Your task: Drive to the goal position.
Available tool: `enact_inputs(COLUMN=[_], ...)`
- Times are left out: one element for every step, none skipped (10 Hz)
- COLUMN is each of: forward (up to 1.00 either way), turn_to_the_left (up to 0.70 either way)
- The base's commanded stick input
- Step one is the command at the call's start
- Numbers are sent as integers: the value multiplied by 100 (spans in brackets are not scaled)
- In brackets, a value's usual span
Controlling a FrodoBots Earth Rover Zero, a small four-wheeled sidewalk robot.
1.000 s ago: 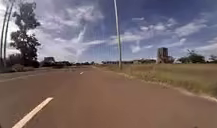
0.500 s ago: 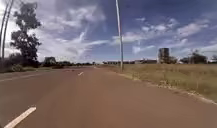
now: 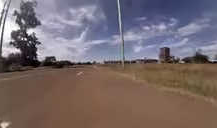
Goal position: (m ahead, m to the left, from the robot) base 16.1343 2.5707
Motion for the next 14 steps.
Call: enact_inputs(forward=[100, 100, 100, 100, 100, 100, 100, 100, 100, 100, 100, 100, 100, 100], turn_to_the_left=[0, 0, 0, 0, 0, 0, 0, 0, 0, 0, 0, 0, 0, 0])
